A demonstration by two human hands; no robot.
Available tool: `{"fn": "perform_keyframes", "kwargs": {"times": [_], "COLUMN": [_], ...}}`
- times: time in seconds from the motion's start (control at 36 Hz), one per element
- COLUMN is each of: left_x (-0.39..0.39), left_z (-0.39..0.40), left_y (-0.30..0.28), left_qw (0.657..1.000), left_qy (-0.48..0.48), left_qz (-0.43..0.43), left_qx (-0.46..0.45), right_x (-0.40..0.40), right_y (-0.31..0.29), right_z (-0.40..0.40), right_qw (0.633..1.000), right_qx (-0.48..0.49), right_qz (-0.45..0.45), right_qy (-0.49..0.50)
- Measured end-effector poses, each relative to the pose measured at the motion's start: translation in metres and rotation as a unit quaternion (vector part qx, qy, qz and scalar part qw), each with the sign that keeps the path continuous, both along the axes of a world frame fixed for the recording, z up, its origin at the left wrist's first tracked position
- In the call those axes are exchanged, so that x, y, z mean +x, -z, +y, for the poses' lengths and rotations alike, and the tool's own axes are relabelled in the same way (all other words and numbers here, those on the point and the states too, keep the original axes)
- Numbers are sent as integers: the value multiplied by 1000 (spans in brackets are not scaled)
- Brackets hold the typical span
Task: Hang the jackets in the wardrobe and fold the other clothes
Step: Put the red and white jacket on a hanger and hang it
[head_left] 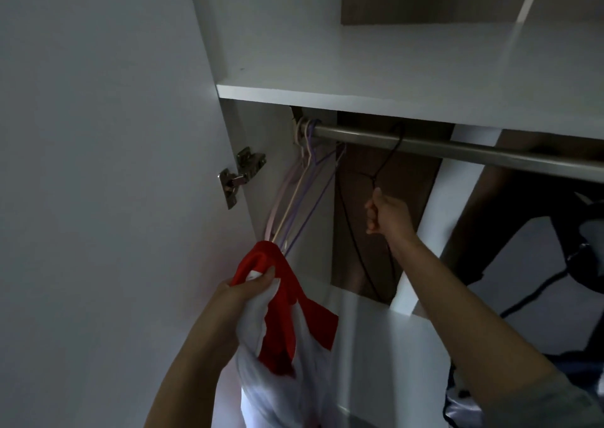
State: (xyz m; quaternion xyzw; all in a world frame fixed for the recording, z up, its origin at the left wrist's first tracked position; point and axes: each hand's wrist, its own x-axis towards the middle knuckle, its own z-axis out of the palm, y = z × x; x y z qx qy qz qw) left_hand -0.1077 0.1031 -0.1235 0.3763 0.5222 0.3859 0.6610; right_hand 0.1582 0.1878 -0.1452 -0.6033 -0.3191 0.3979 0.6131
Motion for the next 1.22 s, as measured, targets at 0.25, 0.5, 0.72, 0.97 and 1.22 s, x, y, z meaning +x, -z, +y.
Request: {"fn": "perform_keyframes", "kwargs": {"times": [0.25, 0.5, 0.72, 0.97, 1.22], "left_x": [-7, -27, -24, -55, -70], "left_z": [-9, -31, -65, -84, -98], "left_y": [7, 3, 14, 23, 25], "left_qw": [1000, 999, 999, 989, 984], "left_qy": [21, 3, 30, 75, 119], "left_qz": [-6, -36, -7, -41, -57], "left_qx": [-15, -14, -24, -119, -121], "right_x": [1, -42, -57, -78, -76], "right_y": [-22, 48, 71, 77, 77], "right_z": [-9, -130, -214, -311, -347], "right_qw": [998, 994, 986, 988, 988], "right_qx": [-12, 105, -14, -16, -87], "right_qz": [-54, -43, -93, -106, -122], "right_qy": [12, 8, 135, 113, -23]}}
